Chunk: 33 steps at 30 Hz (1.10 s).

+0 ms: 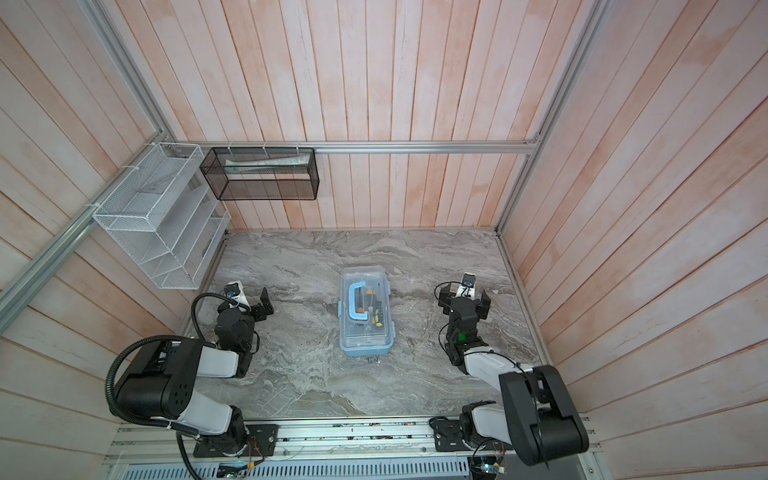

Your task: Pack the tool kit

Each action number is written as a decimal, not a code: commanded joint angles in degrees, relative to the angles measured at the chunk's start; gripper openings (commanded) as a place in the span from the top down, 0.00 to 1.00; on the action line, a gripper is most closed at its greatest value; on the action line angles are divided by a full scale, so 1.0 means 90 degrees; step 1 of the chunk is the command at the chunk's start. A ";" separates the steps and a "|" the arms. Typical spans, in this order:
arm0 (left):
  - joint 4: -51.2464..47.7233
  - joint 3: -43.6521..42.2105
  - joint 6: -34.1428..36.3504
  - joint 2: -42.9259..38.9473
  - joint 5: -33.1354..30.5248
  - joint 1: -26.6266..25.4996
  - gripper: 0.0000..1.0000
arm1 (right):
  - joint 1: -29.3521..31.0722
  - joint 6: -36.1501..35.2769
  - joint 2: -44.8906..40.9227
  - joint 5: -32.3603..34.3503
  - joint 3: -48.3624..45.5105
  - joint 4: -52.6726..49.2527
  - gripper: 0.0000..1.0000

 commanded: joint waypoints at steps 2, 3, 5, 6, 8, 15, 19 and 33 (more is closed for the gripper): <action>0.0084 0.0093 0.0070 -0.0005 0.0091 0.0018 0.00 | -0.0272 -0.0417 0.0702 0.0322 -0.0422 0.2180 0.02; 0.0094 0.0083 0.0065 -0.0013 0.0089 0.0016 0.00 | -0.0329 -0.0419 0.0753 0.0042 -0.0488 0.2367 0.02; 0.0093 0.0086 0.0072 -0.0011 0.0090 0.0017 0.00 | -0.0572 -0.0403 0.0914 -0.0587 -0.0530 0.2441 0.02; 0.0090 0.0083 0.0072 -0.0005 0.0090 0.0018 0.00 | -0.0611 -0.0290 0.0986 -0.0566 -0.0647 0.2770 0.02; 0.0103 0.0086 0.0078 -0.0005 0.0083 0.0018 0.00 | -0.0823 -0.0083 0.0875 -0.0967 -0.0829 0.2809 0.02; 0.0090 0.0103 0.0072 0.0002 0.0083 0.0017 0.00 | -0.1288 0.0267 0.1058 -0.1681 -0.0579 0.2300 0.02; 0.0082 0.0098 0.0077 -0.0007 0.0083 0.0009 0.00 | -0.1237 0.0165 0.1394 -0.1557 -0.0823 0.3297 0.02; -0.0081 0.0203 0.0042 0.0034 0.0166 0.0048 0.00 | -0.1215 0.0174 0.1167 -0.1581 -0.0621 0.2541 0.02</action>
